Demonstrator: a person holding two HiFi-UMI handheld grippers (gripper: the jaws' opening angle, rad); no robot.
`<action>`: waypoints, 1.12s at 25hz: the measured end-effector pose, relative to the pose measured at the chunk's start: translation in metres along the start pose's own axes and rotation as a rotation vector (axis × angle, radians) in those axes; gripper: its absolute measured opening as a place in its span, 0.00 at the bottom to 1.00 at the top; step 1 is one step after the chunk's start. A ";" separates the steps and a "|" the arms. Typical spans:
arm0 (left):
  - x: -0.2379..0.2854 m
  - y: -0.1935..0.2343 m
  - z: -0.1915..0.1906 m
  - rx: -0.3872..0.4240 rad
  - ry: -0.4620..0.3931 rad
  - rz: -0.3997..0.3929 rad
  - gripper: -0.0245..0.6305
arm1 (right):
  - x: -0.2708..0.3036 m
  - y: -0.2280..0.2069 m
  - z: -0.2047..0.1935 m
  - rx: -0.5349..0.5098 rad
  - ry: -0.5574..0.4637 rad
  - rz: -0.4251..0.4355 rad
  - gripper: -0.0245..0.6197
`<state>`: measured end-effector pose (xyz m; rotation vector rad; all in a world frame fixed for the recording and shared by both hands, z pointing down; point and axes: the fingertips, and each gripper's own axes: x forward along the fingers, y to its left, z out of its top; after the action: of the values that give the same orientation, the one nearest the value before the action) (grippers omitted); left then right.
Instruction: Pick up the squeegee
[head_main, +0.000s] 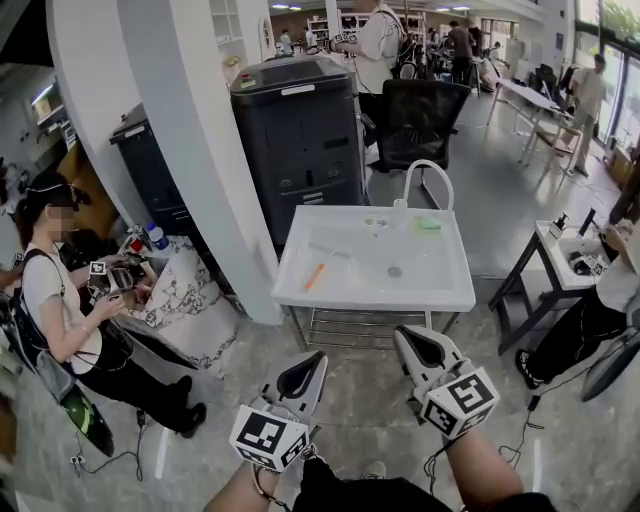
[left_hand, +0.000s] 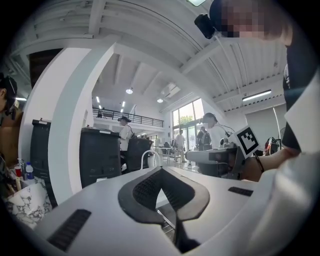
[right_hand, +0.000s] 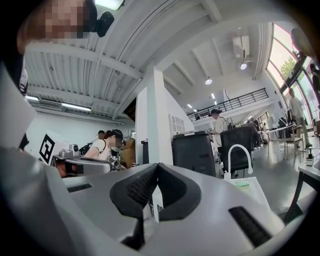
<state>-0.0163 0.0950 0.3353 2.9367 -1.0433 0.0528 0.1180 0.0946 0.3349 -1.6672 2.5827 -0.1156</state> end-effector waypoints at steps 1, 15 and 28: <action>-0.001 0.007 -0.001 -0.002 0.001 -0.001 0.06 | 0.007 0.002 -0.001 0.003 0.002 0.000 0.06; -0.005 0.116 -0.012 -0.059 0.005 -0.029 0.06 | 0.120 0.029 -0.018 0.042 0.043 -0.006 0.06; -0.008 0.233 -0.027 -0.070 -0.002 -0.074 0.06 | 0.234 0.053 -0.033 0.046 0.059 -0.047 0.06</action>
<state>-0.1699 -0.0799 0.3644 2.9093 -0.9166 0.0109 -0.0299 -0.0960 0.3594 -1.7352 2.5617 -0.2284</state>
